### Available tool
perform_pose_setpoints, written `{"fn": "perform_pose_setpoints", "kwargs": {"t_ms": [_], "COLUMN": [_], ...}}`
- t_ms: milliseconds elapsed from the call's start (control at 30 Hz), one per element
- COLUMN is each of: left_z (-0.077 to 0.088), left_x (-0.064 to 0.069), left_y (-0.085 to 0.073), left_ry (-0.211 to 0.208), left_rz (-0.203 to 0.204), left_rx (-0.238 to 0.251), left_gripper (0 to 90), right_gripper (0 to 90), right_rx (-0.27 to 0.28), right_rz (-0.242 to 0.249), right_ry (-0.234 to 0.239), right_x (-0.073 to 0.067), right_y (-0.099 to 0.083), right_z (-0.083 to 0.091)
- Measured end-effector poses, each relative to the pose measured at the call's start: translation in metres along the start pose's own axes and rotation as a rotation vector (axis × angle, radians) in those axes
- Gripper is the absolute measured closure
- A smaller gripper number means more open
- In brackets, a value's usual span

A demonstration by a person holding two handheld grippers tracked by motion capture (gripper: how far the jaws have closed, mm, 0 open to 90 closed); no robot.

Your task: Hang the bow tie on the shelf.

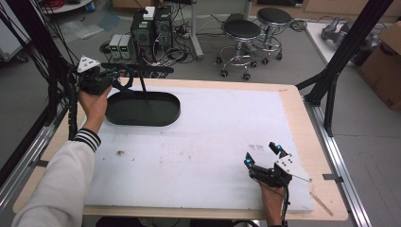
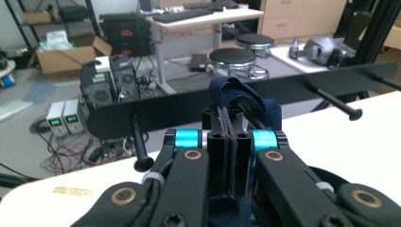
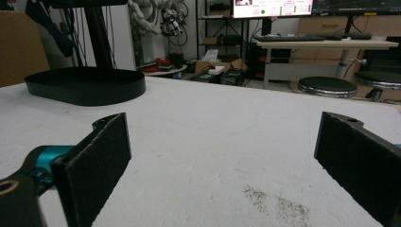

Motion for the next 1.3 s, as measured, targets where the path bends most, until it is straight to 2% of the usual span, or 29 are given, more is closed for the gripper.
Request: {"fn": "perform_pose_setpoints", "kwargs": {"t_ms": [133, 500, 600, 633, 700, 867, 933, 1033, 1100, 1167, 1200, 1233, 1267, 1300], "left_z": [-0.004, -0.013, -0.017, -0.017, -0.018, -0.018, -0.017, -0.015, -0.015, -0.012, -0.01, -0.01, -0.006, -0.003], "left_x": [0.001, 0.006, 0.01, 0.01, 0.011, 0.012, 0.012, 0.012, 0.013, 0.016, 0.017, 0.017, 0.019, 0.021], "left_y": [-0.002, -0.008, -0.012, -0.012, -0.017, -0.019, -0.02, -0.023, -0.028, -0.03, -0.031, -0.031, -0.033, -0.035], "left_ry": [0.009, 0.001, 0.002, 0.002, -0.001, -0.002, -0.001, 0.009, 0.029, 0.063, 0.066, 0.066, 0.035, 0.01], "left_rz": [-0.008, -0.023, -0.056, -0.056, -0.029, -0.028, 0.012, 0.027, 0.054, 0.026, 0.004, 0.004, -0.016, -0.02], "left_rx": [-0.015, -0.056, -0.094, -0.094, -0.088, -0.087, -0.107, -0.109, -0.142, -0.148, -0.155, -0.155, -0.17, -0.17], "left_gripper": [88.6, 88.6, 88.6, 88.6, 88.6, 87.5, 82.3, 75.1, 63.7, 51.8, 47.2, 39.5, 34.0, 33.0], "right_gripper": [3.5, 3.5, 3.5, 3.5, 3.5, 3.5, 3.5, 3.5, 3.5, 3.5, 3.5, 3.5, 3.5, 3.5], "right_rx": [-0.001, -0.002, -0.002, 0.0, -0.002, -0.002, -0.002, 0.0, -0.001, 0.001, 0.0, 0.0, 0.0, 0.001], "right_rz": [0.002, -0.005, -0.003, 0.001, -0.003, -0.002, -0.003, -0.003, -0.004, -0.003, -0.002, -0.002, -0.002, -0.001], "right_ry": [0.0, 0.0, -0.001, 0.001, -0.001, -0.001, 0.0, -0.001, -0.001, -0.001, -0.001, 0.0, 0.001, 0.0], "right_x": [0.0, 0.0, 0.0, 0.0, 0.0, 0.0, 0.0, 0.0, 0.0, 0.0, 0.0, 0.0, 0.0, 0.0], "right_y": [0.0, 0.0, 0.0, 0.0, 0.0, 0.0, 0.0, 0.0, 0.0, 0.0, 0.0, 0.0, 0.0, 0.0], "right_z": [0.0, 0.0, 0.0, 0.0, 0.0, 0.0, 0.0, 0.0, 0.0, 0.0, 0.0, 0.0, 0.0, 0.0]}}
Point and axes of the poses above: each handheld gripper's, and its own axes: z roughly backward along the jaws, y roughly out of its top, x roughly to its right, the point moved 1 cm from there along -z, roughly forward along the jaws, and after that the axes turned 15 degrees about -z, right-handed, at the moved point
